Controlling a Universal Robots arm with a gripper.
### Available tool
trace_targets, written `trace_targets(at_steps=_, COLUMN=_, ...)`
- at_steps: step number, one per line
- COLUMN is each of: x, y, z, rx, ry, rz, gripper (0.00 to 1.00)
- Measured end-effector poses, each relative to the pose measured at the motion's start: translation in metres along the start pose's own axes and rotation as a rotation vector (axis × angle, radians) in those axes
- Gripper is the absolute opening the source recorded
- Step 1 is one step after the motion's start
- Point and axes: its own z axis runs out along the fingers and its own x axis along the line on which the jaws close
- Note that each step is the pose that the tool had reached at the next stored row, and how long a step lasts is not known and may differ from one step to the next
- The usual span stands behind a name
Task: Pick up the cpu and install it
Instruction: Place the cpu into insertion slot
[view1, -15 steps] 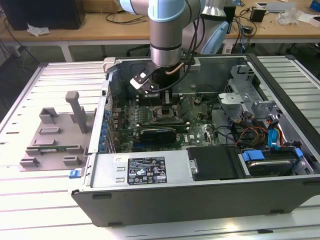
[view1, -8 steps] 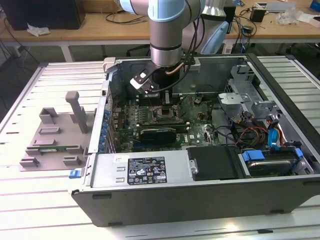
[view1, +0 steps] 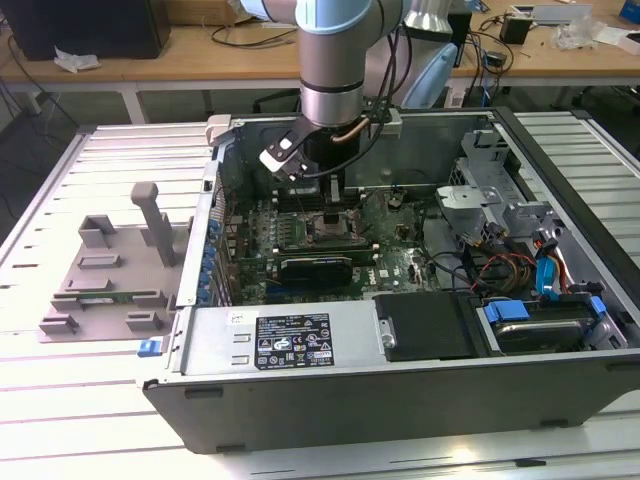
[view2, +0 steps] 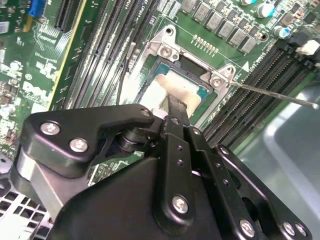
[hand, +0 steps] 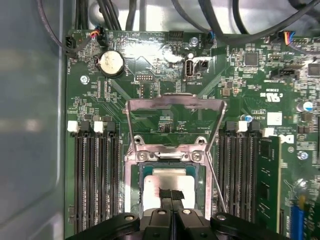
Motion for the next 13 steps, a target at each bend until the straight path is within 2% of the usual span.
trace_targets(at_steps=2, x=0.0, y=0.0001, z=-0.0069, rx=0.0, ry=0.0, rz=0.0, gripper=0.11)
trace_targets(at_steps=4, x=-0.0001, y=0.0002, z=-0.0181, rx=0.0, ry=0.0001, rz=0.0, gripper=0.11)
trace_targets(at_steps=6, x=-0.0003, y=0.0004, z=-0.0256, rx=-0.0001, ry=0.0001, rz=0.0, gripper=0.11)
trace_targets(at_steps=9, x=-0.0006, y=0.0007, z=-0.0445, rx=0.0, ry=0.0, rz=0.0, gripper=0.11)
trace_targets(at_steps=10, x=-0.0006, y=0.0008, z=-0.048, rx=0.0001, ry=-0.0001, rz=0.0, gripper=0.11)
trace_targets(at_steps=13, x=-0.0005, y=0.0008, z=-0.0488, rx=0.0, ry=0.0, rz=0.0, gripper=0.11)
